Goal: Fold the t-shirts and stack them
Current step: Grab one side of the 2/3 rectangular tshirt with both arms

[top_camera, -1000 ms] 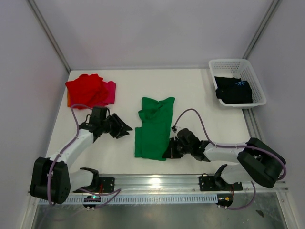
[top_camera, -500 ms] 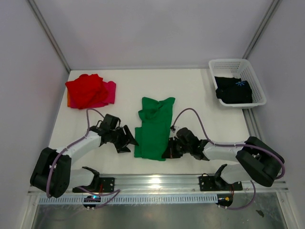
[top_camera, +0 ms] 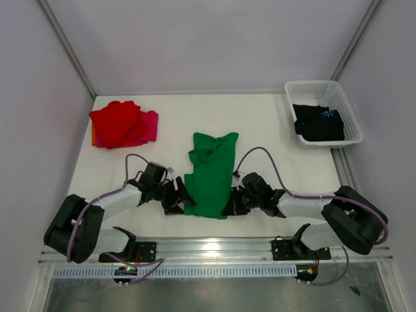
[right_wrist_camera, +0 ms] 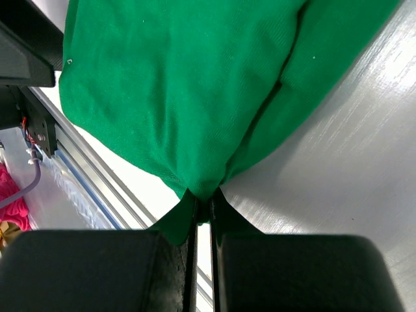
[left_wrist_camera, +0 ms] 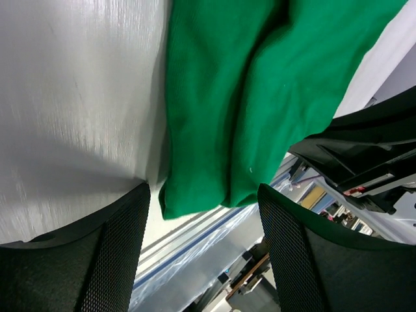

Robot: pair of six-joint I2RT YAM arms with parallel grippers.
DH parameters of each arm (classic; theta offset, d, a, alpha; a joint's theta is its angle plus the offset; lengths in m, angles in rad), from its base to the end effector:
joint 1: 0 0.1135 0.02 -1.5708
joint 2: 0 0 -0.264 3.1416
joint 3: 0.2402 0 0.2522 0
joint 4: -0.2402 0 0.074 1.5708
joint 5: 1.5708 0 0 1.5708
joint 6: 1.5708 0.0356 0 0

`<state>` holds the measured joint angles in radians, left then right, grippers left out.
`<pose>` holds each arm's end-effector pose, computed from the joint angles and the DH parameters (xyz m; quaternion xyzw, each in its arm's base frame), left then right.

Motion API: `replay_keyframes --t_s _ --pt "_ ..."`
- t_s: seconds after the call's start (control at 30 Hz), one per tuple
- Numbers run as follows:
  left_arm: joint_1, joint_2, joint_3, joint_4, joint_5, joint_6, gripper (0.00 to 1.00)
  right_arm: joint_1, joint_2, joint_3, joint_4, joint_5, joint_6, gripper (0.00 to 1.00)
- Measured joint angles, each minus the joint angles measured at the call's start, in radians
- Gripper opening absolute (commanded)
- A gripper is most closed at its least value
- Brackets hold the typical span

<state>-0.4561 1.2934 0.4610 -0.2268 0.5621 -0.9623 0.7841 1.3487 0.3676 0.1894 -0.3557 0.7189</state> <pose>0.1783 -0.1086 0.1358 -0.1648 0.9175 -0.3619 0.0097 0.1494 0.1665 0.1244 -0.0968 0.9078 0.3748 0.1614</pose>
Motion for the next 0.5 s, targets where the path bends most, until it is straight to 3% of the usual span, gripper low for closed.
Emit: replay_keyframes --t_s 0.27,0.33,0.37,0.4,0.5 --pt "-0.044 0.129 0.010 0.163 0.069 -0.059 0.69 -0.011 0.000 0.013 -0.031 -0.010 -0.015 0.03" --pt "-0.063 0.156 0.023 0.187 0.074 -0.064 0.62 -0.014 0.000 0.016 -0.039 -0.011 -0.018 0.03" --pt "-0.070 0.166 0.026 0.195 0.074 -0.067 0.55 -0.016 0.000 0.016 -0.040 -0.012 -0.018 0.03" --pt "-0.076 0.175 0.027 0.201 0.069 -0.066 0.29 -0.017 0.000 0.016 -0.040 -0.014 -0.018 0.03" --pt "-0.084 0.200 0.027 0.201 0.045 -0.060 0.03 -0.022 0.000 0.016 -0.042 -0.017 -0.019 0.03"
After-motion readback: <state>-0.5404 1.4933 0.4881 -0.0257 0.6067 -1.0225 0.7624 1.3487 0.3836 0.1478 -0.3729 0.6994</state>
